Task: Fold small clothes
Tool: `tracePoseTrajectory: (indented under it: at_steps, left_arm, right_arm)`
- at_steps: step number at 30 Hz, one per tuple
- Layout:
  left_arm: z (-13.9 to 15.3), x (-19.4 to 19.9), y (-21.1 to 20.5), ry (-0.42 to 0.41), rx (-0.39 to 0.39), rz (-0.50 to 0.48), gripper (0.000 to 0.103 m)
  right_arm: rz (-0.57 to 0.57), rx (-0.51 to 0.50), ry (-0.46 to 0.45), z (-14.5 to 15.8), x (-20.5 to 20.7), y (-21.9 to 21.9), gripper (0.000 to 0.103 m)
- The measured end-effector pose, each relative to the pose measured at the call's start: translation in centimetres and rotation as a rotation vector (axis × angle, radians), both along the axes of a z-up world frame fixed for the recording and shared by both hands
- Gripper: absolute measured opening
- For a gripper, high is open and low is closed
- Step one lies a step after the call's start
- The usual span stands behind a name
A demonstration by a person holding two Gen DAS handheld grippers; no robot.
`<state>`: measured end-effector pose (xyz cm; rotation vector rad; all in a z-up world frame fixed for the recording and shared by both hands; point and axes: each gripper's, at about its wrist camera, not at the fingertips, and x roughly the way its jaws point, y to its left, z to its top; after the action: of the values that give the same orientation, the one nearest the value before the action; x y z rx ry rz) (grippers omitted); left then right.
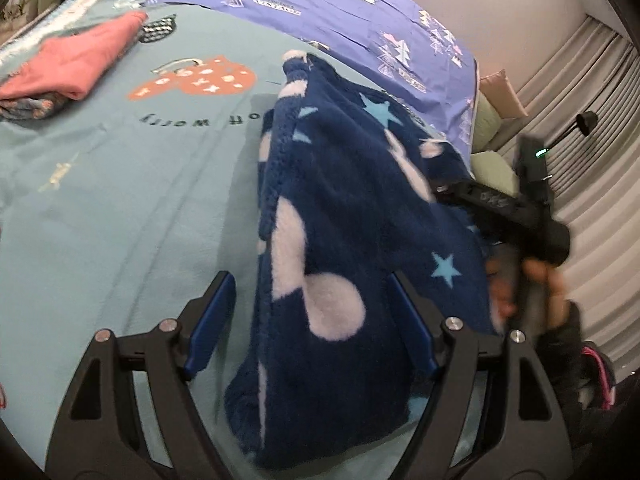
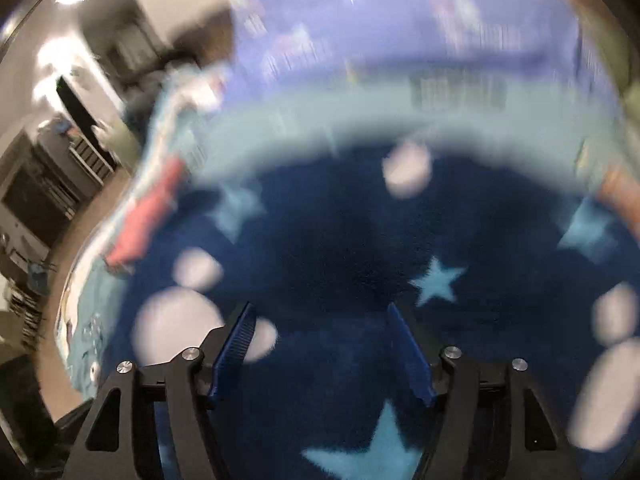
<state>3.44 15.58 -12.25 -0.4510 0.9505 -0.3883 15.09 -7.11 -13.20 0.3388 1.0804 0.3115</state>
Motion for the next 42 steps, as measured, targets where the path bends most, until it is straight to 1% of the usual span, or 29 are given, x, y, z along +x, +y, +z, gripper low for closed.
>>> tracePoseTrajectory:
  at_steps: [2,4,5,7,10,11,12,13,14,15,17,18,20,23,24,26,27,28,30,32,33,37,42]
  left_arm:
    - [-0.1,0.6,-0.6,-0.005,-0.004,-0.025,0.078]
    - [0.0,1.1,-1.0,-0.006,-0.002,-0.039,0.078]
    - [0.1,1.3,-1.3,-0.005,-0.002,-0.044,0.078]
    - [0.2,1.6,-1.4,-0.002,-0.001,-0.050,0.078]
    - [0.2,1.6,-1.3,0.001,-0.007,-0.048,0.077]
    - [0.2,1.5,-1.2,0.000,-0.008,-0.045,0.074]
    - [0.2,1.5,-1.1,-0.001,-0.010,-0.043,0.067]
    - [0.2,1.4,-1.0,-0.002,-0.014,-0.038,0.062]
    - [0.3,1.3,-0.9,-0.005,-0.016,-0.031,0.053]
    - [0.4,1.3,-0.8,-0.009,-0.019,-0.026,0.044]
    - [0.9,1.2,-0.6,-0.015,-0.030,-0.017,0.037]
    - [1.1,1.2,-0.5,-0.016,-0.032,-0.013,0.035]
    - [2.0,0.9,-0.8,-0.036,-0.008,-0.008,0.033]
    - [3.5,0.2,-1.7,-0.081,0.038,-0.006,0.032]
    - [3.9,0.0,-1.9,-0.094,0.042,-0.007,0.031]
    - [4.8,-0.1,-2.4,-0.113,0.041,-0.013,0.031]
    - [5.4,-0.1,-2.8,-0.123,0.046,-0.021,0.031]
    - [5.9,0.0,-3.1,-0.131,0.054,-0.026,0.031]
    - [7.1,-0.1,-4.2,-0.160,0.091,-0.044,0.031]
    - [8.0,-0.3,-5.6,-0.183,0.127,-0.060,0.031]
    - [8.4,-0.3,-6.3,-0.194,0.143,-0.070,0.030]
    - [9.4,-0.4,-8.3,-0.218,0.179,-0.093,0.030]
    - [10.1,-0.4,-10.7,-0.231,0.190,-0.120,0.029]
  right_arm:
    - [0.001,-0.006,-0.005,0.6,-0.1,0.0,0.070]
    - [0.009,-0.040,-0.009,1.1,-0.5,0.4,0.070]
    - [-0.008,-0.041,-0.015,1.8,-1.0,0.2,0.070]
    - [-0.042,-0.019,-0.034,3.4,-2.7,-0.5,0.070]
    - [0.009,0.057,-0.071,6.1,-6.5,-1.3,0.070]
    - [0.028,0.081,-0.071,6.5,-7.8,-1.4,0.070]
    - [0.056,0.115,-0.054,6.3,-9.3,-1.4,0.070]
    - [0.073,0.137,-0.026,5.5,-10.1,-1.4,0.073]
    - [0.080,0.143,0.000,4.7,-10.4,-1.3,0.076]
    - [0.080,0.120,0.006,3.5,-10.8,-1.1,0.076]
    - [0.084,0.053,-0.048,3.2,-11.3,-0.6,0.076]
    - [0.083,0.035,-0.054,3.6,-11.3,-0.4,0.076]
    - [0.064,0.031,-0.050,4.4,-11.4,-0.2,0.076]
    - [0.069,0.079,-0.059,5.6,-12.6,-0.8,0.076]
    - [0.089,0.091,-0.067,5.7,-13.0,-1.0,0.076]
    - [0.105,0.074,-0.054,4.8,-13.6,-1.3,0.076]
    - [0.094,0.060,-0.041,4.3,-13.7,-1.8,0.076]
    - [0.086,0.069,-0.041,4.1,-14.3,-2.2,0.076]
    - [0.074,0.126,-0.045,4.7,-14.5,-3.6,0.076]
    - [0.059,0.143,-0.060,5.2,-14.8,-4.7,0.076]
    - [0.041,0.136,-0.074,5.5,-14.8,-5.5,0.076]
    - [-0.011,0.147,-0.082,5.5,-15.2,-8.0,0.076]
    - [-0.053,0.163,-0.081,5.4,-15.5,-10.6,0.076]
